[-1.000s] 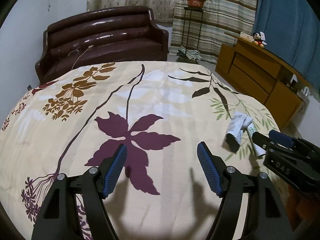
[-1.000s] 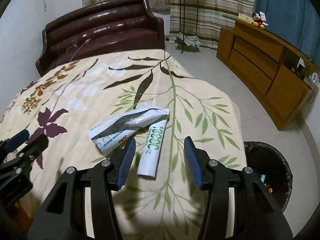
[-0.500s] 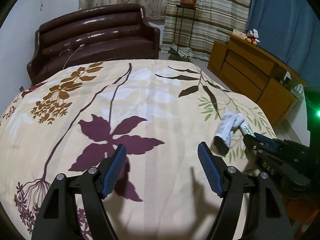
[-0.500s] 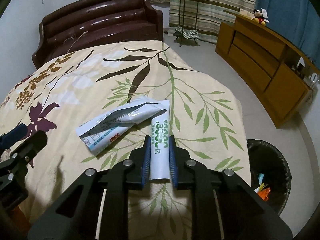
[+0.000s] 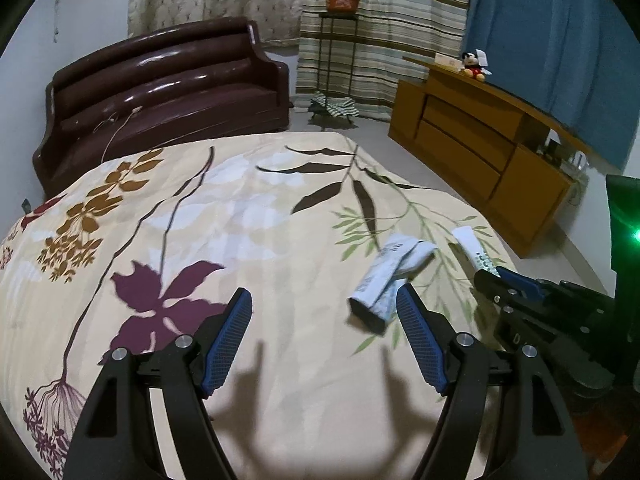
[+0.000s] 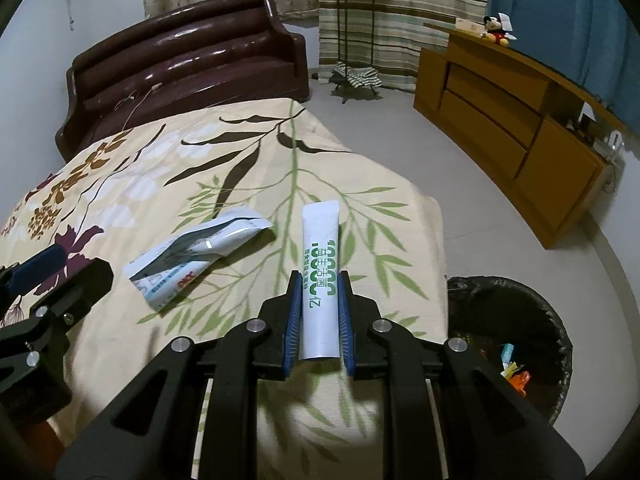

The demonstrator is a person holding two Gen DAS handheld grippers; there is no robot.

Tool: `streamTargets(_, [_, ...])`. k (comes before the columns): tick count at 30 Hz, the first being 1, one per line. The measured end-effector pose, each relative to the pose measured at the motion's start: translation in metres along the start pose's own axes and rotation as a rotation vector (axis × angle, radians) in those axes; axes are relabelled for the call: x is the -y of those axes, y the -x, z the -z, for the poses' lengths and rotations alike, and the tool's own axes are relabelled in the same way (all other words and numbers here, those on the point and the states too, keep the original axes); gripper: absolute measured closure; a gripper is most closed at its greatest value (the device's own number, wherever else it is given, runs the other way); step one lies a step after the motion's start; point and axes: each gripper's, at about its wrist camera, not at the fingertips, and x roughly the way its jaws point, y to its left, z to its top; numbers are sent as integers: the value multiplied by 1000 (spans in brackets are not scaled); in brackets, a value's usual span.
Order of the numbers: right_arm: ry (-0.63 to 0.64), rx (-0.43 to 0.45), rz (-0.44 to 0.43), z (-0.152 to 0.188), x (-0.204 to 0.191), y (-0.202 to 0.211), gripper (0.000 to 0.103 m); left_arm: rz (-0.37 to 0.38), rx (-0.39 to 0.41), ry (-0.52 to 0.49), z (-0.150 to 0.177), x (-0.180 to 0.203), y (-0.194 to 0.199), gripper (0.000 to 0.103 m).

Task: Collect trash
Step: 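Grasp the white-silver tube with the left tool while the right tool holds its tube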

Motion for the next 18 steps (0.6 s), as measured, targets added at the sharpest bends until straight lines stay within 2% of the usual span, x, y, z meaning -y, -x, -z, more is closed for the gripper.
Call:
streamTargets(10, [-29, 6, -5, 0, 16, 1, 86, 16, -51, -69, -4, 26, -31, 30])
streamTargets(18, [-38, -7, -18, -1, 20, -7, 86, 27, -112, -78, -7, 28, -54, 30])
